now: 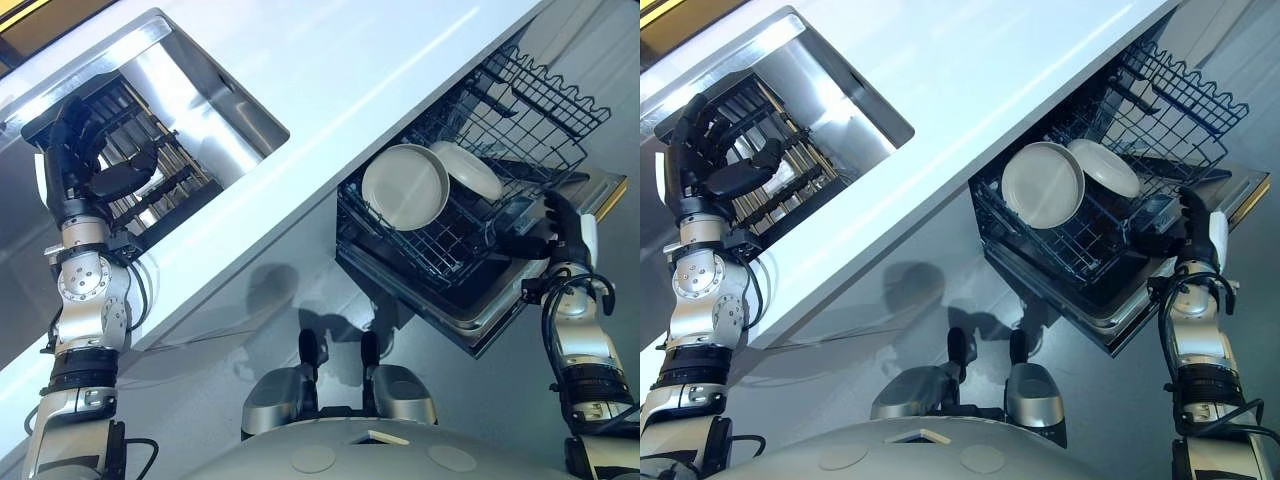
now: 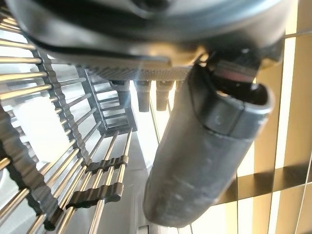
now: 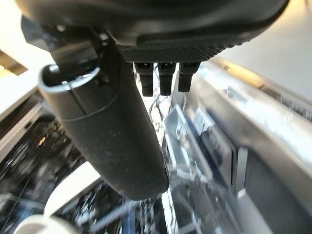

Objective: Pick up plates and place into dishwasher.

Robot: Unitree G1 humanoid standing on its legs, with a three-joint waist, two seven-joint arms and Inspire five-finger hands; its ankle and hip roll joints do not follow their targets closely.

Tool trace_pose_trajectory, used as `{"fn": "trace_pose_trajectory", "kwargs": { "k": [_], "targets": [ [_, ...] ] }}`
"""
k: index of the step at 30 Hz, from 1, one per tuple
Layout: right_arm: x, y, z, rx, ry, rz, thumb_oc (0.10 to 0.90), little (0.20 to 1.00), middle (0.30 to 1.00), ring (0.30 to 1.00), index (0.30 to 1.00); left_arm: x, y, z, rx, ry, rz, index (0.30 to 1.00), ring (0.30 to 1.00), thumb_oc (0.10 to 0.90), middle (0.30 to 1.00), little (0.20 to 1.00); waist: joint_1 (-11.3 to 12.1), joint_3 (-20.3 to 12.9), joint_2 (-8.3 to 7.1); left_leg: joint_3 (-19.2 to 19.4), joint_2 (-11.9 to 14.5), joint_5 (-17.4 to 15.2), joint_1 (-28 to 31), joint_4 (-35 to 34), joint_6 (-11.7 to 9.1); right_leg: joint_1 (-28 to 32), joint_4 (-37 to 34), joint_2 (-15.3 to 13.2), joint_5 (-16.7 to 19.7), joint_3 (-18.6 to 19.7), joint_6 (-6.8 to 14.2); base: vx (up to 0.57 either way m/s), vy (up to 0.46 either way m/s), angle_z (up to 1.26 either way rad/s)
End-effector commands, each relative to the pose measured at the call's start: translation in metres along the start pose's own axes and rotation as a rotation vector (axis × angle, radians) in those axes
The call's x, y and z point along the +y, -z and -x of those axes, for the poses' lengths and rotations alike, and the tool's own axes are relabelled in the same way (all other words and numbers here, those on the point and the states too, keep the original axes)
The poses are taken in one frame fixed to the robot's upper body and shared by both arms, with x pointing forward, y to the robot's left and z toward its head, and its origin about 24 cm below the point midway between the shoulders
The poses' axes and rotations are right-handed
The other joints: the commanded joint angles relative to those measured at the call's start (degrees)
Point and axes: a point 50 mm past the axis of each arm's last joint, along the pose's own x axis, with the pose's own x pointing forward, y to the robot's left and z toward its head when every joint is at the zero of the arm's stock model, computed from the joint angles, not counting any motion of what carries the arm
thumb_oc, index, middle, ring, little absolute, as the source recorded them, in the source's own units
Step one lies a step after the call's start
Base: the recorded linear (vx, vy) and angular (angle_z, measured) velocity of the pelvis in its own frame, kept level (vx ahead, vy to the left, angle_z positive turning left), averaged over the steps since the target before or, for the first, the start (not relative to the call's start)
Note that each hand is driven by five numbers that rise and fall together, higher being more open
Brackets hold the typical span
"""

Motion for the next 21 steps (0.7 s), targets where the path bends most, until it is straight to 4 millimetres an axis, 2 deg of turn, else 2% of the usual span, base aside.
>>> {"fn": "trace_pose_trajectory", "kwargs": {
  "k": [1, 6, 9, 12, 17, 21],
  "targets": [
    [-0.021, -0.030, -0.015, -0.147, 0.041, -0.040, 0.800, 0.900, 0.900, 0.900, 0.900, 0.003, -0.005, 0.001, -0.091, -0.012, -0.032, 0.900, 0.900, 0.800, 0.900, 0.900, 2.30, -5.20, 0.86, -0.54, -2.73, -7.20, -1.13, 2.03, -0.18, -6.03, 11.08, 1.66, -9.20, -2.20, 2.41, 0.01, 0.004, 0.04],
    [-0.018, -0.009, -0.020, -0.018, -0.003, -0.153, 0.800, 0.900, 0.900, 0.900, 0.900, 0.000, -0.006, -0.002, -0.093, 0.006, -0.041, 0.900, 0.900, 0.800, 0.900, 0.900, 2.92, -4.14, 1.13, -0.58, -2.60, -7.09, -1.86, 2.63, -0.36, -6.53, 11.46, 1.30, -9.10, -2.75, 2.33, 0.00, -0.006, 0.09],
    [-0.016, 0.006, -0.022, 0.071, 0.000, -0.278, 0.800, 0.900, 0.900, 0.900, 0.900, -0.003, -0.010, -0.005, -0.100, 0.017, -0.040, 0.900, 0.900, 0.800, 0.900, 0.900, 3.27, -3.24, 1.42, -0.78, -2.56, -6.88, -2.36, 2.99, -0.43, -6.99, 11.98, 1.05, -9.01, -3.06, 2.18, -0.01, -0.013, 0.08],
    [-0.014, 0.013, -0.021, 0.116, 0.004, -0.368, 0.800, 0.900, 0.900, 0.900, 0.900, -0.004, -0.011, -0.006, -0.101, 0.022, -0.040, 0.900, 0.900, 0.800, 0.900, 0.900, 3.40, -2.93, 1.61, -0.90, -2.54, -6.80, -2.54, 3.11, -0.42, -7.22, 12.22, 0.94, -9.02, -3.21, 2.06, 0.00, -0.009, 0.13],
    [-0.012, 0.025, -0.019, 0.185, 0.117, -0.681, 0.800, 0.900, 0.900, 0.900, 0.900, -0.006, -0.013, -0.007, -0.099, 0.031, -0.037, 0.900, 0.900, 0.800, 0.900, 0.900, 3.50, -2.23, 2.16, -1.35, -2.65, -6.73, -3.21, 3.80, -0.38, -7.79, 12.81, 0.83, -9.08, -3.10, 1.77, 0.01, -0.004, 0.04],
    [-0.006, 0.022, -0.015, 0.144, 0.172, -0.908, 0.800, 0.900, 0.900, 0.900, 0.900, -0.007, -0.012, -0.004, -0.093, 0.031, -0.030, 0.900, 0.900, 0.800, 0.900, 0.900, 3.33, -1.86, 2.64, -1.58, -2.77, -6.71, -3.60, 4.23, -0.30, -8.12, 13.06, 0.69, -9.08, -2.83, 1.61, 0.01, 0.004, 0.02]
  ]
}}
